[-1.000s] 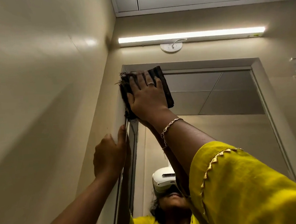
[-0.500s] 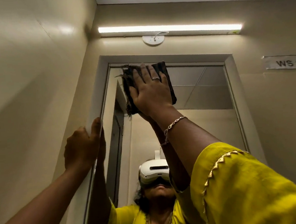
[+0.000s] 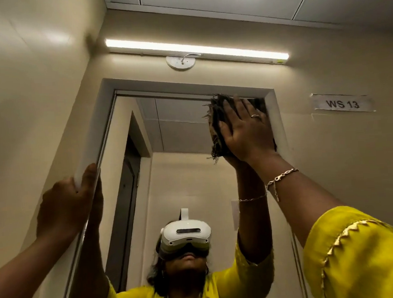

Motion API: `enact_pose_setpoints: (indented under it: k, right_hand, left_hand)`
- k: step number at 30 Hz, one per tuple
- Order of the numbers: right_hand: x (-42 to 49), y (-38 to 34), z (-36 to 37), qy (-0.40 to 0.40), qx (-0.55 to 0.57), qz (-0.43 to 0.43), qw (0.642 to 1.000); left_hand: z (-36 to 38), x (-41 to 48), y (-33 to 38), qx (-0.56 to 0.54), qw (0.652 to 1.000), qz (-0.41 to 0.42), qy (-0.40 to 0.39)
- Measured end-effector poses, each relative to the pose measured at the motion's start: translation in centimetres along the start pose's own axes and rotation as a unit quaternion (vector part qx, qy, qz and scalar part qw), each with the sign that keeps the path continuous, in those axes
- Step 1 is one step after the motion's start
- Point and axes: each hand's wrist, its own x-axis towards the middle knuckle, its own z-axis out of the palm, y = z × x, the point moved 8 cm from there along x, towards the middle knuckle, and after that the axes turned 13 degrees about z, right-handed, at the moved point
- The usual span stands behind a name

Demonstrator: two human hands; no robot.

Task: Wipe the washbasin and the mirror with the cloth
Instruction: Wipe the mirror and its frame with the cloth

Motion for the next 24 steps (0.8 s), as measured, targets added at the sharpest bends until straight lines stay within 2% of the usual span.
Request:
enact_pose_setpoints:
  k: [5,10,14,24]
  right_hand:
    - [0.2,2.0,-0.4,0.008,-0.010,0.024,1.000]
    - [-1.2,2.7,-0.4,0.025,-0.006,0.129,0.991]
    - [-2.3,1.4,0.0,0.006,0.011,0.168,0.986]
    - [-5.1,-9.7,1.4,-0.013,0.041,0.096,0.994]
  left_hand:
    - [0.1,0.0,-0.4,0.011,1.000,-0.008,0.008]
    - [0.3,-0.1,-1.1,0.006,1.000,-0.020,0.009]
    - [0.4,-0.2,-0.5,-0.034,0.999,-0.021,-0.017]
    - [0.6,-1.7,-1.7,-0.108,0.989,-0.068,-0.068]
